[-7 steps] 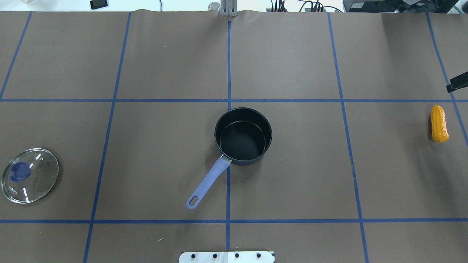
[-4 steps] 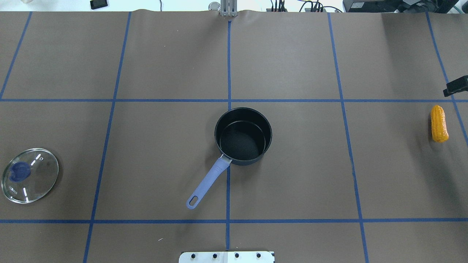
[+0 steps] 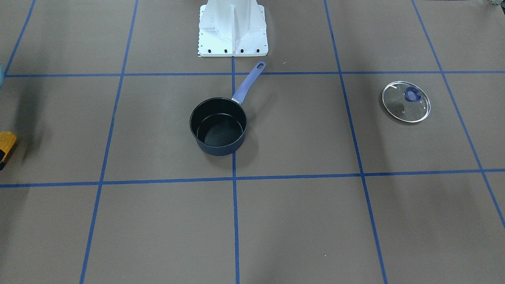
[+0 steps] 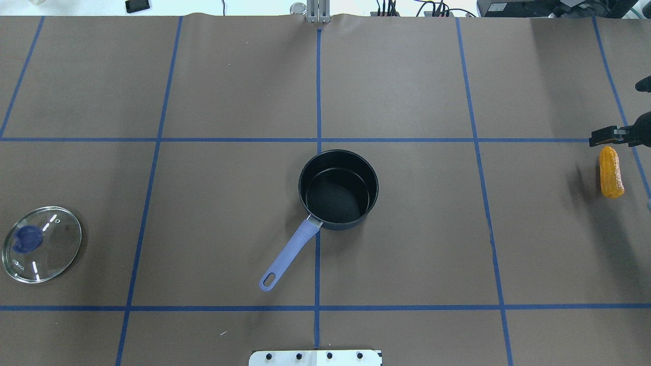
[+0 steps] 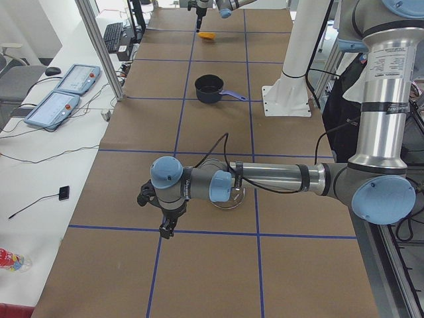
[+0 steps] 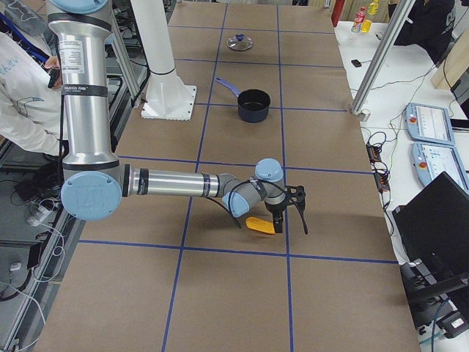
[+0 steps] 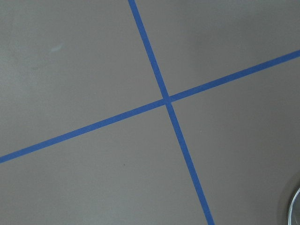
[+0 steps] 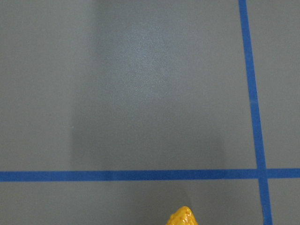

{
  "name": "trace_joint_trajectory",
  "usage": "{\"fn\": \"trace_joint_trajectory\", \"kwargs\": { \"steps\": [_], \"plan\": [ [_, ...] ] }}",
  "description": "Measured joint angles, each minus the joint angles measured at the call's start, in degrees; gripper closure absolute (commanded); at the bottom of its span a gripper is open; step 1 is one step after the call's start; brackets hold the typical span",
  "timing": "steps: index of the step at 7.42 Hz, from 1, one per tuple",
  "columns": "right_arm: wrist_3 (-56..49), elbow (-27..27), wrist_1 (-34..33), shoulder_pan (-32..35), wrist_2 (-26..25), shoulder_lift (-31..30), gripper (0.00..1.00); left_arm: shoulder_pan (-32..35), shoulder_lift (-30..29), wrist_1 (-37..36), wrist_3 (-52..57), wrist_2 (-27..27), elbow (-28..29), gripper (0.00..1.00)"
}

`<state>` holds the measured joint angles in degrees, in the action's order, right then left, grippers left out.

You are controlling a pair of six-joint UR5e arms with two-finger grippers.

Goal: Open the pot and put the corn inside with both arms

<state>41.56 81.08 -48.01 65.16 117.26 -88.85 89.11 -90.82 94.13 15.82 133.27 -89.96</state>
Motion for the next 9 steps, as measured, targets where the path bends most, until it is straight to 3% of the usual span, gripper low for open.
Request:
{"fn": "trace_joint_trajectory", "kwargs": {
  "steps": [1, 2, 3, 7, 9],
  "plan": [
    [1.0, -0.4, 1.3, -1.2, -1.2, -0.6, 0.52, 0.0, 0.0, 0.1, 0.0, 0.0, 0.0, 0.01],
    [1.5, -0.6, 3.1, -1.8, -1.7, -1.9, 0.68, 0.0, 0.0, 0.1, 0.0, 0.0, 0.0, 0.01],
    [1.7, -0.6, 5.3, -2.1, -1.9, -3.8, 1.0, 0.0, 0.0, 0.2, 0.0, 0.2, 0.0, 0.01],
    [1.8, 0.9, 7.5, -2.4, -1.8, -4.8, 1.0, 0.0, 0.0, 0.2, 0.1, 1.2, -0.2, 0.01],
    [1.9, 4.5, 2.2, -2.4, -0.5, -0.3, 1.0, 0.0, 0.0, 0.2, 0.0, 1.3, -0.2, 0.01]
  ]
}}
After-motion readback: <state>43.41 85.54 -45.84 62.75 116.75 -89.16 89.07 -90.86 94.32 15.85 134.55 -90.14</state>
